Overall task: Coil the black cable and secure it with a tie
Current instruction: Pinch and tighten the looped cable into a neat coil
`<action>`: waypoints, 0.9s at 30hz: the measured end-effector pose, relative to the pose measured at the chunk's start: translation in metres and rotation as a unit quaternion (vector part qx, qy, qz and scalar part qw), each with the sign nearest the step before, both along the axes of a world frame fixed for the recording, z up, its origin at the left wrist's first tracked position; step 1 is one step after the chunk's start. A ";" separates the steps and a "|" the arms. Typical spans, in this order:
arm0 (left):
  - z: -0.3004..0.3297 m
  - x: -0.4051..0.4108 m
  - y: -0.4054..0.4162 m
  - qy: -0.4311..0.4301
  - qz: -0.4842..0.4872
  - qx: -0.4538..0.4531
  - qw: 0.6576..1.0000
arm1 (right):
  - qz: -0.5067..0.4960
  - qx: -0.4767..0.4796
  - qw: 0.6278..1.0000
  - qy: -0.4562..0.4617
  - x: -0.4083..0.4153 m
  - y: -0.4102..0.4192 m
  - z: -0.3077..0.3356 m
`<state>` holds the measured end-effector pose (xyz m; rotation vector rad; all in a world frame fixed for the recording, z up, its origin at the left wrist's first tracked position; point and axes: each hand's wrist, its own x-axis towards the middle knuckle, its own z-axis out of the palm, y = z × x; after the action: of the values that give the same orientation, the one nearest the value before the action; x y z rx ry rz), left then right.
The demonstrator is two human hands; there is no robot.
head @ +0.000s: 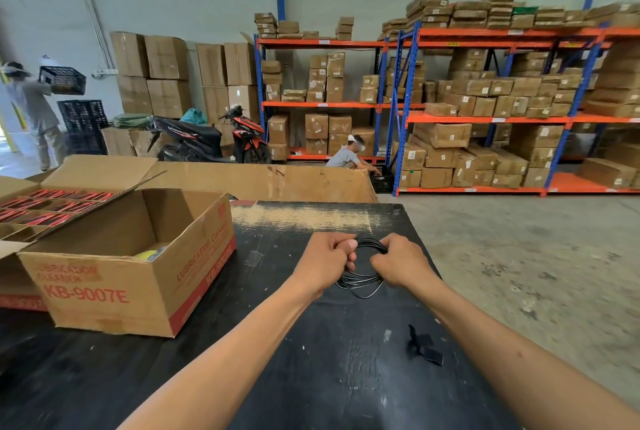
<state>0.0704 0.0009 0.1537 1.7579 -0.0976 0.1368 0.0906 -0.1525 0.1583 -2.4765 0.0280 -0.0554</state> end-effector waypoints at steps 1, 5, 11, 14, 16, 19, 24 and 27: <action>0.000 0.000 -0.001 -0.005 -0.002 0.002 1.000 | -0.009 -0.001 1.000 0.002 -0.001 -0.001 0.002; 0.006 0.000 -0.006 -0.018 -0.006 0.005 1.000 | 0.001 0.024 1.000 -0.014 -0.004 -0.004 0.007; 0.011 0.002 0.000 -0.026 0.017 -0.016 0.999 | 0.063 0.272 0.960 0.011 -0.007 -0.007 0.011; 0.011 0.001 0.002 -0.039 0.029 0.000 0.999 | 0.100 0.291 0.951 0.036 -0.012 -0.003 0.010; 0.011 -0.002 0.002 -0.057 0.024 0.027 0.998 | 0.108 0.317 0.941 0.047 -0.014 -0.001 0.010; 0.010 -0.001 0.005 -0.085 0.020 0.052 0.995 | 0.104 0.409 0.905 0.063 -0.015 -0.002 0.012; 0.011 0.003 0.005 -0.093 0.023 0.046 0.994 | 0.096 0.456 0.880 0.093 -0.015 -0.003 0.015; 0.012 0.004 0.006 -0.100 0.028 0.055 0.993 | 0.110 0.489 0.856 0.125 -0.017 -0.003 0.017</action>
<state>0.0746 0.0071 0.1659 1.8537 -0.2049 0.3544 0.0738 -0.1554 0.1753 -1.4320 -0.0961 0.3092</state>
